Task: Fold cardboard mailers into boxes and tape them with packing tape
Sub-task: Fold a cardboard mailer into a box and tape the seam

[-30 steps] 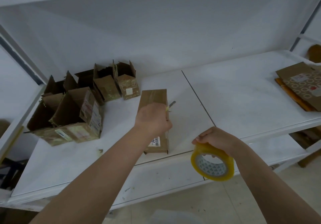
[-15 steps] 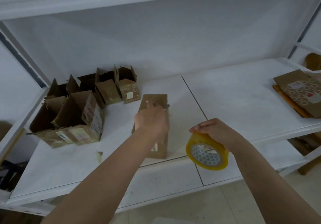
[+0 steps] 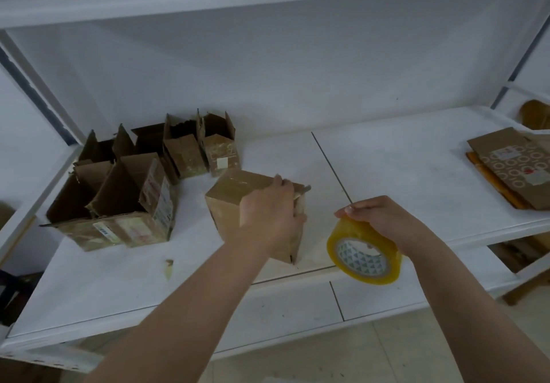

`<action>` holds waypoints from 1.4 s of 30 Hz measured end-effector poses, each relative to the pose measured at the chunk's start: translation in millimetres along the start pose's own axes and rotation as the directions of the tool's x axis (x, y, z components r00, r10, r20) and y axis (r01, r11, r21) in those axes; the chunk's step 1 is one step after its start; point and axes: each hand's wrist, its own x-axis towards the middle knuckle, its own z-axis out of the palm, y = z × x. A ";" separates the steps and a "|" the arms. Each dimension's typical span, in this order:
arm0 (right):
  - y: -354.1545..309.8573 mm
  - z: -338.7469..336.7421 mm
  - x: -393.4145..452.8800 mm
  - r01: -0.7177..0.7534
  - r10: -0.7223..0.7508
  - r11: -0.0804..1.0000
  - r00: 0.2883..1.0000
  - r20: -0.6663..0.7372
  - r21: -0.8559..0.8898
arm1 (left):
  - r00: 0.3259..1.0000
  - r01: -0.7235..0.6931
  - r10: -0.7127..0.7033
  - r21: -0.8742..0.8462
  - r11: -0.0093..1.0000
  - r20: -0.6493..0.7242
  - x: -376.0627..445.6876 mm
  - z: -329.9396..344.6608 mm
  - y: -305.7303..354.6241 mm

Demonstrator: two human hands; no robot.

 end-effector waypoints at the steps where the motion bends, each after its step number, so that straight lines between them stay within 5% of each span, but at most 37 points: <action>1: -1.5 -2.4 -1.7 0.013 -0.013 1.000 1.000 0.006 -0.002 | 0.999 -0.037 0.037 -0.006 0.999 0.005 0.6 -0.1 -7.1; 7: -18.3 -2.9 -8.0 0.104 -0.100 0.994 0.991 0.091 -0.044 | 0.958 -0.127 0.162 -0.155 0.980 0.236 -4.2 -22.7 -74.4; 9: -28.2 2.0 -9.5 0.144 -0.137 0.988 0.983 0.120 -0.049 | 0.972 -0.103 0.165 -0.330 0.938 0.166 -2.9 -28.2 -80.4; 12: -42.7 8.3 -12.3 0.204 -0.192 0.977 0.970 0.151 -0.067 | 0.995 -0.082 0.018 -0.658 0.748 -0.103 -8.8 -34.4 -58.1; 15: -53.8 13.6 -15.2 0.248 -0.235 0.967 0.958 0.164 -0.063 | 1.000 -0.020 0.009 -0.813 0.582 -0.018 -16.6 -33.7 -26.6; 18: -59.5 19.6 -18.8 0.260 -0.248 0.964 0.954 0.169 -0.053 | 0.999 0.026 0.009 -0.799 0.601 0.039 -17.0 -28.4 -10.6; 26: -56.3 32.7 -21.2 0.207 -0.191 0.977 0.961 0.201 -0.058 | 0.996 -0.034 -0.045 -0.826 0.563 -0.072 -13.9 -13.8 -20.8; 31: -59.6 37.6 -21.3 0.196 -0.175 0.979 0.950 0.260 -0.055 | 0.990 -0.034 -0.083 -0.761 0.648 -0.114 -16.9 -16.1 -31.0; 35: -64.5 25.9 -20.1 0.202 -0.224 0.972 0.950 0.217 0.119 | 0.959 -0.015 -0.195 -0.724 0.690 -0.205 -23.5 -20.0 -53.4; 39: -72.0 13.7 -9.7 0.266 -0.270 0.963 0.929 0.255 0.049 | 0.908 -0.007 -0.304 -0.736 0.676 -0.288 -38.6 -16.4 -77.4; 42: -73.3 7.1 -3.1 0.252 -0.217 0.954 0.955 0.202 -0.163 | 0.866 0.043 -0.420 -0.797 0.603 -0.271 -53.4 -5.5 -101.2</action>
